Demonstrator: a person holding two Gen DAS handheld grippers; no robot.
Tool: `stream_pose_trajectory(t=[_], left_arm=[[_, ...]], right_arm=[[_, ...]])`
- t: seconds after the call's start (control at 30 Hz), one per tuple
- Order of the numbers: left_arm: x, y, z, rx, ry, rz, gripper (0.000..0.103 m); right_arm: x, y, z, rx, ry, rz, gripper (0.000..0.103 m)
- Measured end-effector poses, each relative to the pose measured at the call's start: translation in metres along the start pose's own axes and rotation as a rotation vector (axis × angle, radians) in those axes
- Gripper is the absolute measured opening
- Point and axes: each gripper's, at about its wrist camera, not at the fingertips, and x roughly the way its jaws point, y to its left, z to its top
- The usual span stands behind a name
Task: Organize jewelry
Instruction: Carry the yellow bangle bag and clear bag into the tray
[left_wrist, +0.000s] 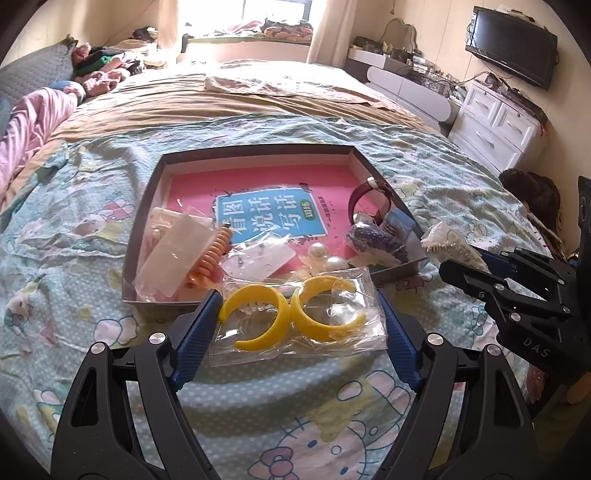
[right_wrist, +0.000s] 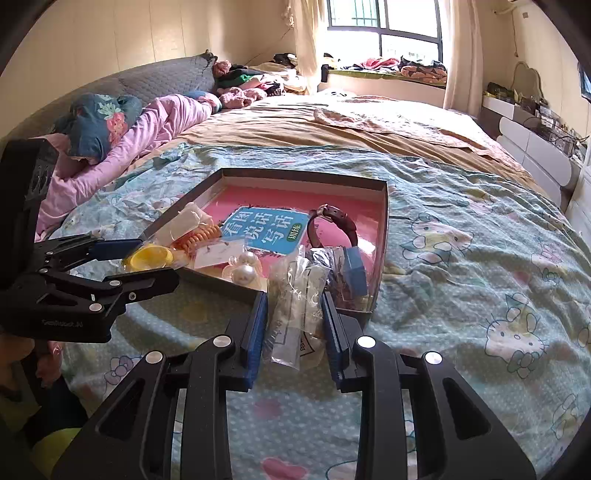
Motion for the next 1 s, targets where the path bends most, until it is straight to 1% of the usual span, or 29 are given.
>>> stream_pose_trajectory(t=[0.23,0.6,1.0], left_arm=[[-0.004,0.017,0.003,-0.027,-0.018,0.015,0.074],[0.0,0.037,0.011,-0.057,-0.026,0.036,0.074],[0.028,0.048,0.023,-0.05,0.0,0.056,0.074]], right_arm=[[0.007,0.011,0.012,-0.026,-0.01,0.015,0.028],[0.022,0.02,0.031,-0.053,-0.022,0.03,0.028],[0.056,0.015,0.041,-0.069,0.001,0.017,0.028]])
